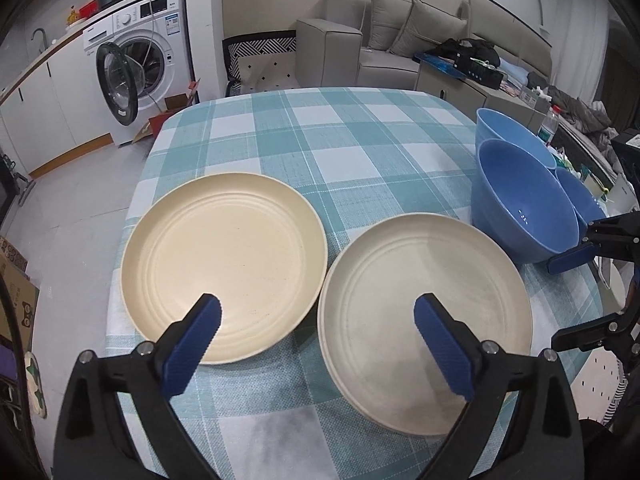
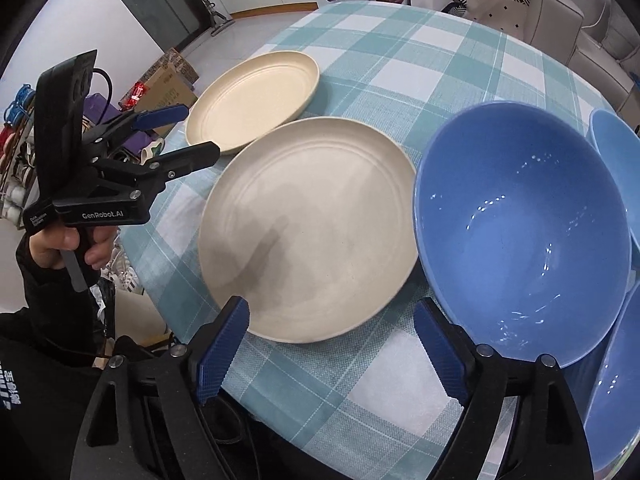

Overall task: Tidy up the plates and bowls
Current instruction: 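Open both grippers to release the beige plate rims, then move both tools back from the blue bowls toward another beige plate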

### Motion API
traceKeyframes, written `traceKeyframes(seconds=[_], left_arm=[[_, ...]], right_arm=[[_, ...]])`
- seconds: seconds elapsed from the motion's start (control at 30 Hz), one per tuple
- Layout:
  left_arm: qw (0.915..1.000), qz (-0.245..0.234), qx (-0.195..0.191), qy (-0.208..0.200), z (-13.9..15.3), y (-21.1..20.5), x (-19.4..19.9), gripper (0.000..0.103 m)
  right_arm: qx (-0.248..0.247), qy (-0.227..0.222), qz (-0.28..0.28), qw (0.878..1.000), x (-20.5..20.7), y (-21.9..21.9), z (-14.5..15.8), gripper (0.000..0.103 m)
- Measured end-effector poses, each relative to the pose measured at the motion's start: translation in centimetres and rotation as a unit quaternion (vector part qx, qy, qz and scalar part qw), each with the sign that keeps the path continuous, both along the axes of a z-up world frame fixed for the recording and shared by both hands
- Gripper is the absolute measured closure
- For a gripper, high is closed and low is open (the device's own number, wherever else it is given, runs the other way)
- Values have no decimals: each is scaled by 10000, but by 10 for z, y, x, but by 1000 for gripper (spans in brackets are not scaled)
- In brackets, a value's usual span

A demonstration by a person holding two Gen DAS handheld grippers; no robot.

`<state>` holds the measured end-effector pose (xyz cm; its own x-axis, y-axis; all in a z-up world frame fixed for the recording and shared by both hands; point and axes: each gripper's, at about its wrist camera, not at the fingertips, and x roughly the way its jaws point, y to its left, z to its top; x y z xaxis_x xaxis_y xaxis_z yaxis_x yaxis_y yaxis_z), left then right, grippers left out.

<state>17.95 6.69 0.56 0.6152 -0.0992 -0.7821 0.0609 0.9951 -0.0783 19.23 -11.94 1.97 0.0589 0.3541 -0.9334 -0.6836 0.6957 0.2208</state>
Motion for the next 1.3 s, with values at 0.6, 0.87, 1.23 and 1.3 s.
traceKeyframes(seconds=[0.6, 0.87, 1.23, 1.3], left_arm=[[9985, 462, -32, -279, 16, 25, -14, 4], [9969, 700, -13, -353, 22, 38, -18, 4], [9932, 1072, 3, -459, 28, 60, -25, 4], [9922, 1153, 13, -464, 27, 64, -25, 4]], right_arm=[[417, -437, -42, 9982, 15, 14, 29, 16], [566, -552, -119, 9968, 30, 24, 39, 15], [705, -657, -80, 9953, 44, 48, 49, 15], [711, -671, -58, 9952, 46, 53, 49, 15]])
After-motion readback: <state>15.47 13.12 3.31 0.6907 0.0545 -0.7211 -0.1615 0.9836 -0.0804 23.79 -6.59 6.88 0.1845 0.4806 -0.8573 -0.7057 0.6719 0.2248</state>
